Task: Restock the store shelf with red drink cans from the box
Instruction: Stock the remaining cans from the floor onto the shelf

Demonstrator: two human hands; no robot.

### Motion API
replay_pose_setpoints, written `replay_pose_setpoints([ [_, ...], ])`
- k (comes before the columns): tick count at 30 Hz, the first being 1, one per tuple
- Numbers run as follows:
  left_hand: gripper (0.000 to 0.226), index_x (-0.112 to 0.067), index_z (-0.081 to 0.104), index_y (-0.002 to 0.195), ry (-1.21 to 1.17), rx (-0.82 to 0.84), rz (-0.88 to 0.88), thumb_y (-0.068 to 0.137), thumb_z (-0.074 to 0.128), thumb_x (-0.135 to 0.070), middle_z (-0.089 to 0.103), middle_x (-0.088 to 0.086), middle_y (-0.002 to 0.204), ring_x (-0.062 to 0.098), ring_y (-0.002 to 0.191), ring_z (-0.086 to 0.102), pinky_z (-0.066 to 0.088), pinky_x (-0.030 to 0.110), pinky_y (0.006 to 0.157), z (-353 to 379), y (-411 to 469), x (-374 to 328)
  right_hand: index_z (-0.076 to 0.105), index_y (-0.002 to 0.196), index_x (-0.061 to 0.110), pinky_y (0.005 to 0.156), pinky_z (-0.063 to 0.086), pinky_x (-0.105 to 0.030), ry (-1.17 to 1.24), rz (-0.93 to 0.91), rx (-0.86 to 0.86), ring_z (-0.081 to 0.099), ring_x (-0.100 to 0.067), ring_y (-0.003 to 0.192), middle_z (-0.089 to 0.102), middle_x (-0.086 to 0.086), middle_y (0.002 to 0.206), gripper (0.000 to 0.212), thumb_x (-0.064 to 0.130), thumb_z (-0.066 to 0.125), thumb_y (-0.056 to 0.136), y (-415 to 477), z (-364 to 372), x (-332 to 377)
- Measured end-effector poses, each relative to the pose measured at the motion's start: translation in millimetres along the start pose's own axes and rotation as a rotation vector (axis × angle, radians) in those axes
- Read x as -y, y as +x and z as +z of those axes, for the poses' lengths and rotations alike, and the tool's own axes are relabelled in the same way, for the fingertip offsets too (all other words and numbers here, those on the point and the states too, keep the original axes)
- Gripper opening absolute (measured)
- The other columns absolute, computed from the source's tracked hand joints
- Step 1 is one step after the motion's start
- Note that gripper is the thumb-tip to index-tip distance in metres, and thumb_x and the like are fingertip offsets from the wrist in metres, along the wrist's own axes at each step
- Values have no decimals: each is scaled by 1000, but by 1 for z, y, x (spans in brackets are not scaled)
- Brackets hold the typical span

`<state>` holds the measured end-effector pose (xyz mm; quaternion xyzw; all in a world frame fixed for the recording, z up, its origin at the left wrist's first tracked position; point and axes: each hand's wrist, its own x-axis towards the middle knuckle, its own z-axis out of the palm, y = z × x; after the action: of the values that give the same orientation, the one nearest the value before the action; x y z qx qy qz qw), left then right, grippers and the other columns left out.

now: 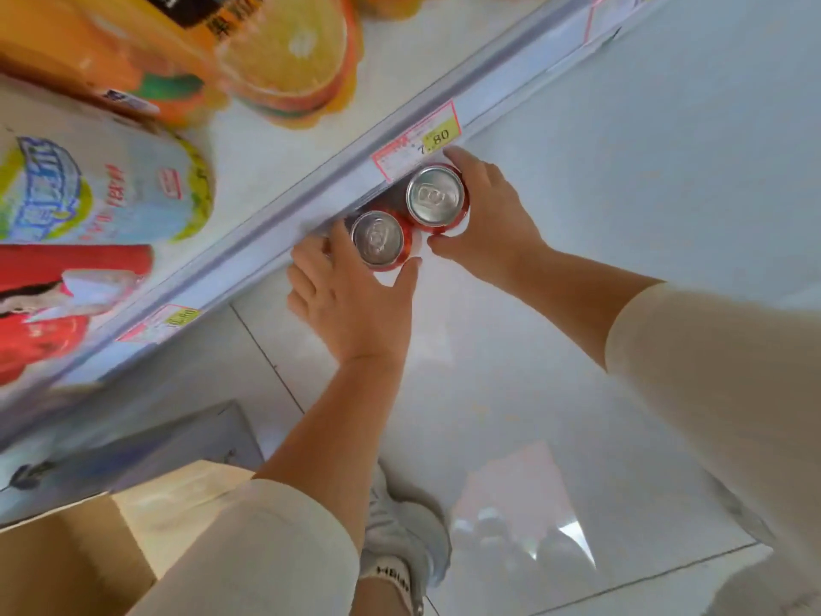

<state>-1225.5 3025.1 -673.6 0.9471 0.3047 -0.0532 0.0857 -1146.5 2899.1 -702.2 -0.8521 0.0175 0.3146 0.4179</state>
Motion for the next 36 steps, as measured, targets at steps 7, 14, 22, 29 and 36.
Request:
replay_pose_setpoints([
  [7, 72, -35, 57, 127, -28, 32, -79, 64, 80, -62, 46, 0, 126, 26, 119, 42, 30, 34, 88, 10, 2, -4, 43, 126, 31, 81, 46, -31, 3, 8, -8, 55, -17, 100, 56, 11, 109, 73, 16, 77, 64, -9, -4, 4],
  [14, 60, -21, 56, 116, -449, 325, 66, 67, 83, -41, 60, -15, 105, 6, 94, 52, 31, 15, 79, -79, -36, -16, 45, 120, 34, 77, 47, -28, 47, 153, -48, 56, -13, 95, 59, 14, 106, 66, 19, 78, 66, -110, -72, 23],
  [22, 64, -25, 50, 109, -723, 461, 130, 61, 91, -23, 59, -15, 101, -8, 90, 58, 40, 5, 76, -291, -75, -84, 48, 109, 37, 72, 36, -4, 120, 118, -136, 49, -4, 97, 52, 16, 103, 65, 21, 83, 57, -242, -207, 154],
  [29, 69, -33, 55, 115, -878, 335, 300, 53, 84, -46, 64, -7, 112, 3, 102, 64, 53, 31, 90, -521, -80, -139, 56, 112, 33, 87, 51, -28, 215, -65, -138, 62, -9, 99, 60, 8, 108, 63, 26, 85, 56, -359, -349, 326],
  [36, 69, -37, 55, 121, -836, 90, 581, 63, 91, -22, 62, -11, 116, 7, 109, 62, 52, 35, 92, -726, -84, -163, 52, 107, 32, 68, 48, -9, 398, -302, -129, 63, 10, 81, 69, 20, 90, 56, 12, 84, 65, -447, -435, 472],
])
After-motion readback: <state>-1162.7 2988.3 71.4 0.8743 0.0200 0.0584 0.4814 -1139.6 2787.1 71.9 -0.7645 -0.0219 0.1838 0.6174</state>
